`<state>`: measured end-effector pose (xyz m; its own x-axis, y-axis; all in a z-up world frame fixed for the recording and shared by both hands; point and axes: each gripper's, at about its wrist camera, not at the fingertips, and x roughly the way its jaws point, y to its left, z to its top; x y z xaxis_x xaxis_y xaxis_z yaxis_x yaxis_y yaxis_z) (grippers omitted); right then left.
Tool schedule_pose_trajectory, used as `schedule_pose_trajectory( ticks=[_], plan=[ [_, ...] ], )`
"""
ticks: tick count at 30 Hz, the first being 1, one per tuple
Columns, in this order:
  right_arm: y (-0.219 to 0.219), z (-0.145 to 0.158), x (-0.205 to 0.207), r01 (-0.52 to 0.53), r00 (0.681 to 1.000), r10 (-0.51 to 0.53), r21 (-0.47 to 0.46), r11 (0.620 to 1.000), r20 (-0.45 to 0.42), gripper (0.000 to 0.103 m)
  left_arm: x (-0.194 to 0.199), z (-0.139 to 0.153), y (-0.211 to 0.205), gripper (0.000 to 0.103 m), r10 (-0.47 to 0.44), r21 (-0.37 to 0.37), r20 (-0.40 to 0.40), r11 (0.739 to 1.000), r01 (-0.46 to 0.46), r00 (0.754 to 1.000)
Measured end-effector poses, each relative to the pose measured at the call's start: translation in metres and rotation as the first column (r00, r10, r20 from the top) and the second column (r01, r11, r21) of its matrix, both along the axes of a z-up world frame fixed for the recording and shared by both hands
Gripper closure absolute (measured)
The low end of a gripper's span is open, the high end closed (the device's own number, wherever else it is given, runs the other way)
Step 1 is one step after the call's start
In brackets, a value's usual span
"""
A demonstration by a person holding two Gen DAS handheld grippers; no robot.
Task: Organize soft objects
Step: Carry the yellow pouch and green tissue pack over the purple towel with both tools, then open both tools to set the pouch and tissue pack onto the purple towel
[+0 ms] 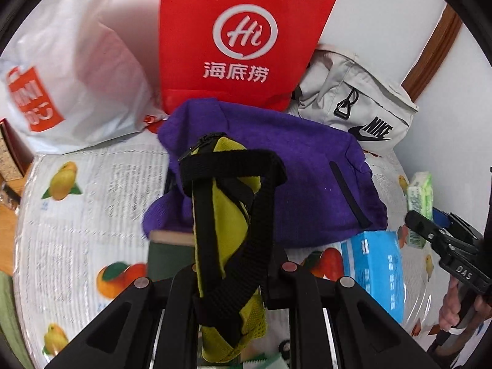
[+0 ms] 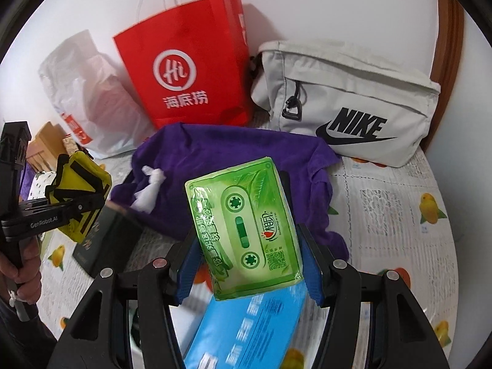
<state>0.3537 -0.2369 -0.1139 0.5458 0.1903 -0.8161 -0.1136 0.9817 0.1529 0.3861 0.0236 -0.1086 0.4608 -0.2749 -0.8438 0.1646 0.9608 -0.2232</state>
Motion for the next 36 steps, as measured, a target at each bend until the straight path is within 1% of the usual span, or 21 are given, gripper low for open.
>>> schedule_pose_trajectory(
  ticks=[7,10,12,15,19,23,30,32,33,34,36],
  plan=[
    [0.003,-0.024,0.039,0.002,1.000,-0.003,-0.021,1.000,-0.030,0.045,0.030,-0.012,-0.009,0.088,-0.024,-0.008,-0.029,1.000,0.024,0.999],
    [0.006,-0.036,0.053,-0.009,0.999,0.007,-0.028,1.000,-0.053,0.045,0.044,-0.020,-0.011,0.088,-0.031,-0.035,-0.057,0.999,0.029,0.998],
    [0.006,-0.045,0.061,-0.016,0.998,0.014,-0.029,0.999,-0.069,0.045,0.052,-0.025,-0.013,0.088,-0.031,-0.049,-0.071,0.998,0.027,0.997],
    [0.007,-0.056,0.071,-0.016,0.995,0.012,-0.035,0.999,-0.103,0.045,0.064,-0.032,-0.019,0.088,-0.032,-0.045,-0.087,0.999,0.028,0.996],
    [0.009,-0.069,0.082,-0.028,0.988,0.024,-0.022,0.999,-0.150,0.045,0.081,-0.041,-0.030,0.088,-0.049,-0.078,-0.119,0.996,0.040,0.992],
    [0.011,-0.077,0.089,-0.034,0.984,0.028,-0.028,0.999,-0.176,0.045,0.095,-0.051,-0.041,0.088,-0.051,-0.043,-0.136,0.998,0.046,0.989],
    [0.011,-0.088,0.096,-0.041,0.974,0.035,-0.023,0.999,-0.225,0.044,0.102,-0.070,-0.050,0.087,-0.064,-0.039,-0.184,0.998,0.058,0.981],
    [0.012,-0.091,0.097,-0.045,0.972,0.038,-0.029,0.999,-0.230,0.044,0.102,-0.072,-0.051,0.087,-0.065,-0.020,-0.180,0.998,0.062,0.982],
    [0.012,-0.092,0.098,-0.046,0.971,0.037,-0.035,0.998,-0.235,0.044,0.101,-0.072,-0.053,0.086,-0.068,0.001,-0.174,0.998,0.070,0.982],
    [0.011,-0.092,0.097,-0.045,0.971,0.035,-0.036,0.998,-0.236,0.044,0.101,-0.073,-0.055,0.084,-0.069,0.023,-0.174,0.997,0.075,0.982],
    [0.012,-0.092,0.097,-0.051,0.971,0.040,-0.041,0.998,-0.236,0.042,0.104,-0.074,-0.058,0.077,-0.076,0.038,-0.181,0.996,0.084,0.981]
  ],
)
